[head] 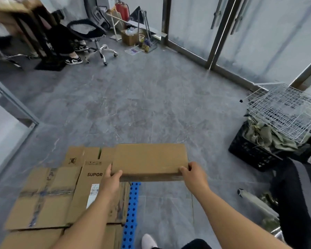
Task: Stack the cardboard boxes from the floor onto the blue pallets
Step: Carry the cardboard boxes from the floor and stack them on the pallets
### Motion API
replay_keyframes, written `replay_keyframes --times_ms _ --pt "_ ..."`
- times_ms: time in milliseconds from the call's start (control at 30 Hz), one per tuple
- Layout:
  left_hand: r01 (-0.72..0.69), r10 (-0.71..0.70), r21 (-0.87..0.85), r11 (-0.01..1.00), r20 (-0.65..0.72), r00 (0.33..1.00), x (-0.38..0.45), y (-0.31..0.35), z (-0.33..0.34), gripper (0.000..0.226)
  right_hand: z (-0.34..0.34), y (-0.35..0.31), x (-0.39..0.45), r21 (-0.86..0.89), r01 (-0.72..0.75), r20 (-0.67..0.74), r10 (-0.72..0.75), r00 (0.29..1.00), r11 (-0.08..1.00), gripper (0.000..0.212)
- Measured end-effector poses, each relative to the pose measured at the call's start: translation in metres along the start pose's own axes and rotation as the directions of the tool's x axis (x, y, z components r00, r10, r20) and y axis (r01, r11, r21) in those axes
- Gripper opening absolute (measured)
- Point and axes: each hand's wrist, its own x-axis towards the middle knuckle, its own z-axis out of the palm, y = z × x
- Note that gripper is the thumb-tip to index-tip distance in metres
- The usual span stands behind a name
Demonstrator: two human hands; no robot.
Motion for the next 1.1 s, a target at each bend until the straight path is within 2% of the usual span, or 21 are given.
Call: replay_keyframes --times_ms 233,400,600,767,867,1100 --pt "0.073 -0.072 0.010 0.997 -0.084 0.994 0.072 0.027 0.003 0.057 0.018 -0.051 0.090 -0.062 0.045 0.150 -0.035 0.988 0.997 0.015" --pt "0.128 -0.124 0.005 0.992 -0.211 0.970 0.122 0.052 0.001 0.057 0.034 -0.094 0.156 -0.094 0.117 0.242 -0.091 0.966 0.989 0.015" --pt "0.164 -0.150 0.031 0.986 -0.266 0.952 0.195 0.066 -0.015 0.057 0.075 -0.135 0.217 -0.138 0.129 0.331 -0.078 0.940 0.982 0.021" --pt "0.210 -0.160 0.159 0.965 -0.280 0.947 0.252 0.051 -0.037 0.055 0.128 -0.146 0.249 -0.136 0.129 0.362 -0.072 0.929 0.982 0.018" --pt "0.229 -0.177 0.191 0.954 -0.258 0.950 0.293 0.030 -0.052 0.055 0.170 -0.144 0.270 -0.140 0.114 0.388 -0.052 0.920 0.984 0.024" --pt "0.291 -0.233 0.316 0.903 -0.211 0.949 0.369 -0.041 -0.091 0.057 0.277 -0.109 0.302 -0.114 0.010 0.431 0.040 0.901 0.993 0.017"
